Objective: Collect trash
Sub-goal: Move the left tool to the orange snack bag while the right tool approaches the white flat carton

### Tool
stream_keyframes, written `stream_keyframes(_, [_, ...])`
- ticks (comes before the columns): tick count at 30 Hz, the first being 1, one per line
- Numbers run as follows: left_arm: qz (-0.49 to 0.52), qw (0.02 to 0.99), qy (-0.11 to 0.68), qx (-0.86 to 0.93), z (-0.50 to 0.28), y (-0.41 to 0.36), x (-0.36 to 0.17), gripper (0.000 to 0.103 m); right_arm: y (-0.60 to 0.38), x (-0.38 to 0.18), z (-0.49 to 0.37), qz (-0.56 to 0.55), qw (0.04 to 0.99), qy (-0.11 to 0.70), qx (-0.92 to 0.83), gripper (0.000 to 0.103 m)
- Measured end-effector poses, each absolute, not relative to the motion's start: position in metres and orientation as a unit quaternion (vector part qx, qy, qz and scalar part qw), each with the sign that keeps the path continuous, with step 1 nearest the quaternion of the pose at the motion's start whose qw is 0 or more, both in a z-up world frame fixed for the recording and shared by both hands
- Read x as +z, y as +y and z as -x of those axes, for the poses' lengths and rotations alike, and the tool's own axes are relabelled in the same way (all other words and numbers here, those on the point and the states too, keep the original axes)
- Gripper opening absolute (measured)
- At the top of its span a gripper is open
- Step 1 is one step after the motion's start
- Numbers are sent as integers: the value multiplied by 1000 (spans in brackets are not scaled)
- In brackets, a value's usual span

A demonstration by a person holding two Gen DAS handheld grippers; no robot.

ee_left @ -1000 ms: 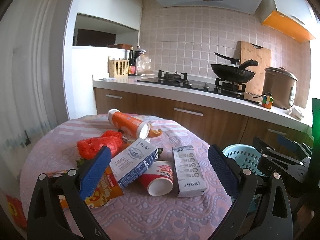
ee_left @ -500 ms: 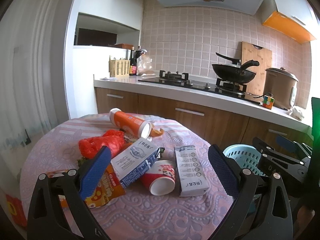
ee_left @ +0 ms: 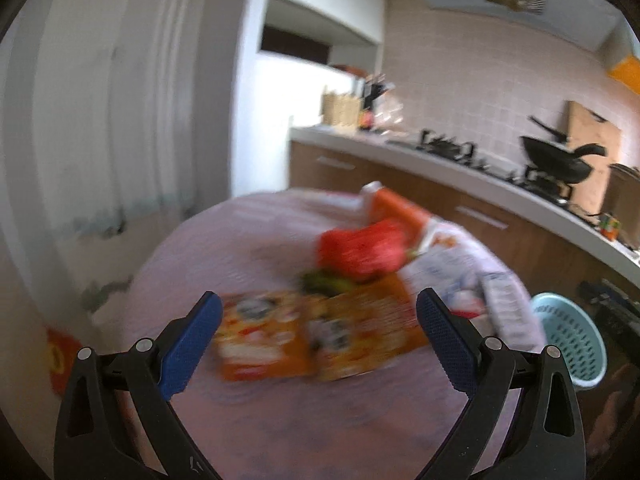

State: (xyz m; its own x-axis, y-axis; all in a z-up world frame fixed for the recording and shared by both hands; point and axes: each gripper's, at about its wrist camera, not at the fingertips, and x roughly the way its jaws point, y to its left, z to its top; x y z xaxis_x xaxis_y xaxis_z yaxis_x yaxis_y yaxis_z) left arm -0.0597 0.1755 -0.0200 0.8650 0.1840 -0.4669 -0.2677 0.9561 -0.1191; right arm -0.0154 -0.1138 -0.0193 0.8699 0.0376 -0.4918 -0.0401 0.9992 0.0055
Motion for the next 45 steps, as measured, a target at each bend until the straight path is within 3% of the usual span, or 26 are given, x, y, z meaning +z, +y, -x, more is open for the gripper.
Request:
stream_keyframes(7, [128, 938, 299, 121, 42, 219, -53, 94, -86, -29, 12, 22, 962, 267, 51, 43])
stream_keyframes(22, [106, 906, 390, 126, 19, 226, -91, 94, -75, -43, 4, 29, 953, 295, 63, 43])
stream_keyframes(31, [115, 906, 389, 120, 15, 244, -87, 75, -66, -48, 1, 37, 950, 301, 67, 43])
stream_keyframes(34, [92, 903, 402, 122, 6, 240, -88, 78, -63, -49, 1, 39, 950, 302, 69, 43])
stream_keyframes(38, [83, 896, 422, 113, -1, 236, -90, 95, -64, -49, 0, 38, 950, 302, 65, 43])
stream_keyframes(45, [56, 888, 435, 138, -14, 233, -93, 96, -66, -52, -4, 34, 948, 310, 65, 43])
